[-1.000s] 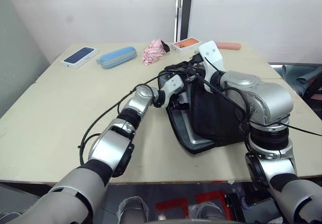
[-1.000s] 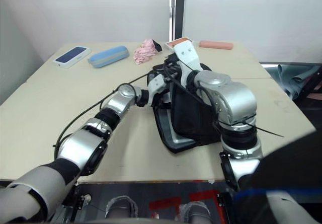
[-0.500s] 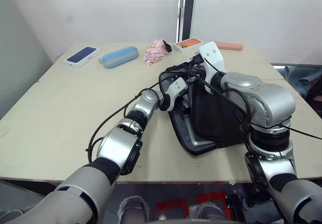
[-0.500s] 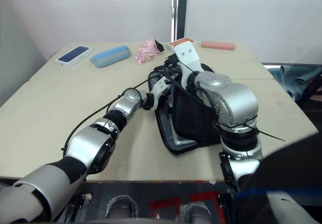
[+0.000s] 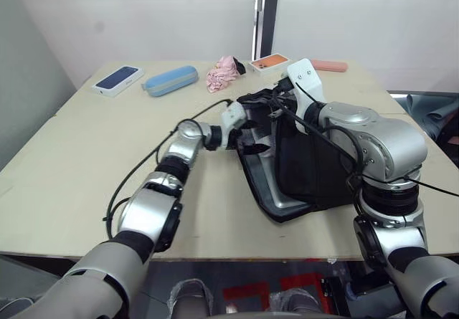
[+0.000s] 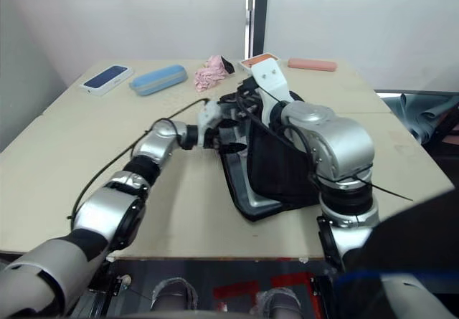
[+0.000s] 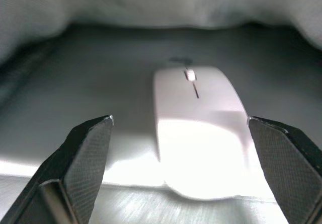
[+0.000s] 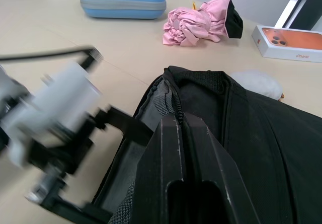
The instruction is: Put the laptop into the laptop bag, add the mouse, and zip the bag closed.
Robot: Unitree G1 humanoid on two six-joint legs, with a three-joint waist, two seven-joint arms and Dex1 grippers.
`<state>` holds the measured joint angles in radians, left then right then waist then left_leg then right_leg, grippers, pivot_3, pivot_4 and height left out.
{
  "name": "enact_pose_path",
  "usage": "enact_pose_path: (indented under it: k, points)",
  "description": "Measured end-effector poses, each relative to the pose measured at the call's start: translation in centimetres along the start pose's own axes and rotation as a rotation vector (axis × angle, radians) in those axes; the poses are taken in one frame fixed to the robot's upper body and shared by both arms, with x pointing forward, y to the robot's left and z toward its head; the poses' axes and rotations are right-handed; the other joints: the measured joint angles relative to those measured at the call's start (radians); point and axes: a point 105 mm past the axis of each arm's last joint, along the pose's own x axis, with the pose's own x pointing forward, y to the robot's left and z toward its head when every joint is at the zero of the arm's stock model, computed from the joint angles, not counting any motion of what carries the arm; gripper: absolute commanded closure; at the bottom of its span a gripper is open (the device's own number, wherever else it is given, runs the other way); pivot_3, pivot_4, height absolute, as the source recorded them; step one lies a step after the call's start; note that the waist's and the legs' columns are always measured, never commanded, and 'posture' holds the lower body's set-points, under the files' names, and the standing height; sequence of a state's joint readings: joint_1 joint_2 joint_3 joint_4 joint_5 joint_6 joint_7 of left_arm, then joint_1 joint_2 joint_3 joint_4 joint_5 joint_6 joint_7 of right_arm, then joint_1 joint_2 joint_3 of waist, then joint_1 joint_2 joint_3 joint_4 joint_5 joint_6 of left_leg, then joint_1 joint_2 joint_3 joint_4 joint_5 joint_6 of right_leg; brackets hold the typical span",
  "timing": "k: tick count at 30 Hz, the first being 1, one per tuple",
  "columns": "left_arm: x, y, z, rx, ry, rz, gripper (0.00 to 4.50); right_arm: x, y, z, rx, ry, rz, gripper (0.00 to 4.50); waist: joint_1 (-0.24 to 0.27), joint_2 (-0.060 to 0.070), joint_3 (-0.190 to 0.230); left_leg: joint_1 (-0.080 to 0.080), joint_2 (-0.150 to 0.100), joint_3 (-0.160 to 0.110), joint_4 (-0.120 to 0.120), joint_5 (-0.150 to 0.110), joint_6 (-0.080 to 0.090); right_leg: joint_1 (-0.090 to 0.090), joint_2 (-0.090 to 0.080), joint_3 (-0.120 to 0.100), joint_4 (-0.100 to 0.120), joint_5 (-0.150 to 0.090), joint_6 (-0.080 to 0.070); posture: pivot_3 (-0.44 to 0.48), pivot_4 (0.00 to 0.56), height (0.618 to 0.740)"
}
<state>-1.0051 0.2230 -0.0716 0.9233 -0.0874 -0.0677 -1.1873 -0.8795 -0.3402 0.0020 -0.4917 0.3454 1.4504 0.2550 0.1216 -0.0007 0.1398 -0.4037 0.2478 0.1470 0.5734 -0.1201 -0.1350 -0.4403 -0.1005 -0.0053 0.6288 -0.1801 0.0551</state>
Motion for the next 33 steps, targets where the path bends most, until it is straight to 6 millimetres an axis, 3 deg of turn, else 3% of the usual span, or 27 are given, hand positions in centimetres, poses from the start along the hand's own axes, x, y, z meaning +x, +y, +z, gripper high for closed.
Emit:
enact_pose_path:
  k: [3, 10, 12, 15, 20, 26, 30, 33]
  points:
    - [-3.1, -0.5, 0.7, 0.011, -0.024, -0.028, 0.01, -0.2, 0.0, -0.2, -0.001, -0.002, 0.004, 4.50, 0.000, 0.000, 0.000, 0.000, 0.000, 0.000, -0.001, 0.000, 0.000, 0.000, 0.000, 0.000, 0.000, -0.001, -0.001, 0.000, 0.150, 0.740]
    - [-11.9, -4.1, -0.4, -0.028, 0.134, -0.183, 0.01, -0.4, 0.7, -1.3, -0.011, -0.028, 0.090, 4.50, -0.008, 0.002, 0.001, 0.001, 0.001, 0.000, -0.002, 0.000, -0.001, -0.001, 0.000, -0.001, 0.000, -0.001, -0.001, 0.000, 0.150, 0.740]
    - [-15.0, -4.9, 0.0, -0.096, 0.177, -0.197, 0.01, -0.4, 1.7, -2.2, -0.045, -0.046, 0.175, 4.50, -0.013, 0.002, 0.001, 0.000, 0.001, 0.000, -0.002, 0.000, -0.001, -0.002, 0.000, 0.000, 0.001, -0.001, -0.001, 0.000, 0.150, 0.740]
    - [-17.8, -5.0, 1.6, -0.129, 0.199, -0.171, 0.01, -0.9, 2.6, -3.5, -0.112, -0.064, 0.287, 4.50, -0.013, 0.003, 0.002, 0.001, 0.000, 0.001, -0.002, -0.001, -0.001, -0.001, 0.000, 0.000, 0.001, -0.002, -0.001, 0.000, 0.150, 0.740]
    - [-18.6, -4.4, 3.2, -0.133, 0.156, -0.154, 0.01, -2.7, 4.3, -4.1, -0.192, -0.144, 0.549, 4.50, -0.024, 0.003, 0.002, 0.003, 0.001, 0.001, -0.001, -0.003, 0.004, -0.001, 0.000, 0.000, 0.003, -0.002, -0.001, 0.000, 0.150, 0.740]
    - [-19.3, -3.8, 3.3, -0.058, 0.212, -0.118, 0.01, -5.1, 4.9, -6.0, -0.228, -0.096, 0.789, 4.50, -0.029, 0.003, 0.002, 0.003, 0.001, 0.001, -0.001, -0.004, 0.005, 0.000, 0.001, 0.001, 0.002, -0.002, -0.002, 0.000, 0.150, 0.740]
    - [-18.6, -3.2, 2.9, 0.055, 0.244, -0.111, 0.00, -5.3, 4.6, -7.0, -0.212, -0.028, 0.835, 3.21, -0.026, 0.003, 0.002, 0.004, 0.001, 0.001, 0.001, -0.004, 0.006, 0.002, 0.000, 0.001, 0.003, -0.002, -0.002, 0.000, 0.150, 0.740]
    - [-17.6, -3.3, 1.5, 0.124, 0.278, -0.145, 0.00, -6.3, 4.1, -8.2, -0.161, 0.091, 0.865, 2.21, -0.021, 0.003, 0.002, 0.004, 0.001, 0.001, 0.001, -0.004, 0.006, 0.002, 0.000, 0.001, 0.003, -0.002, -0.002, 0.000, 0.150, 0.740]
